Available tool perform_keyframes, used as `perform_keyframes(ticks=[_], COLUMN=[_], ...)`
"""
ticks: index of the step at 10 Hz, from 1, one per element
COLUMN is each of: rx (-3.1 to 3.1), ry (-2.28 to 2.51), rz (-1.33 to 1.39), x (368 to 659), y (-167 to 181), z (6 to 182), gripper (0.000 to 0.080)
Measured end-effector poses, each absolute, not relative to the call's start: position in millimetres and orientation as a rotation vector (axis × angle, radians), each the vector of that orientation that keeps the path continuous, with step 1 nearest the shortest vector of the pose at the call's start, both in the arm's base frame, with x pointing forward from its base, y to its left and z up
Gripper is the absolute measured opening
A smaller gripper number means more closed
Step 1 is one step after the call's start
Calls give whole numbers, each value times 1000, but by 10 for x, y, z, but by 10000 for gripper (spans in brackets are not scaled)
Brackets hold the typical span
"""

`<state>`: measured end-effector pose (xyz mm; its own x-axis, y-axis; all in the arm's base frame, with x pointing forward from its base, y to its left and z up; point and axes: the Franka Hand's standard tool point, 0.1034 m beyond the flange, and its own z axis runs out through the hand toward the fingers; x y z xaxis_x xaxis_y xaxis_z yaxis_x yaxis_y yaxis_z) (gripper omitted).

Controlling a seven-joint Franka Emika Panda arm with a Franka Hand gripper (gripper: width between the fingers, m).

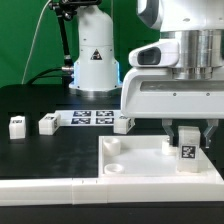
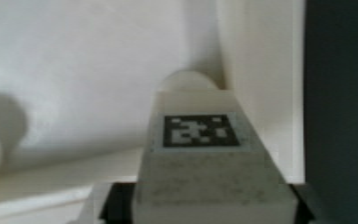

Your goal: Assemble one leg

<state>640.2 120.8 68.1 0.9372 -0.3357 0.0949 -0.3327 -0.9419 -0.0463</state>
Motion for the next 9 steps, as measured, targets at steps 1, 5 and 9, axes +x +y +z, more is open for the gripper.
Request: perform_keyframes(ticks=[1, 5, 9], rx=[-3025, -2754, -2655], ry=[700, 1397, 1563], rz=[-156, -139, -128], x=[6400, 6386, 6382], y=[1202, 1174, 1167], z=[680, 678, 672], gripper=[290, 290, 478])
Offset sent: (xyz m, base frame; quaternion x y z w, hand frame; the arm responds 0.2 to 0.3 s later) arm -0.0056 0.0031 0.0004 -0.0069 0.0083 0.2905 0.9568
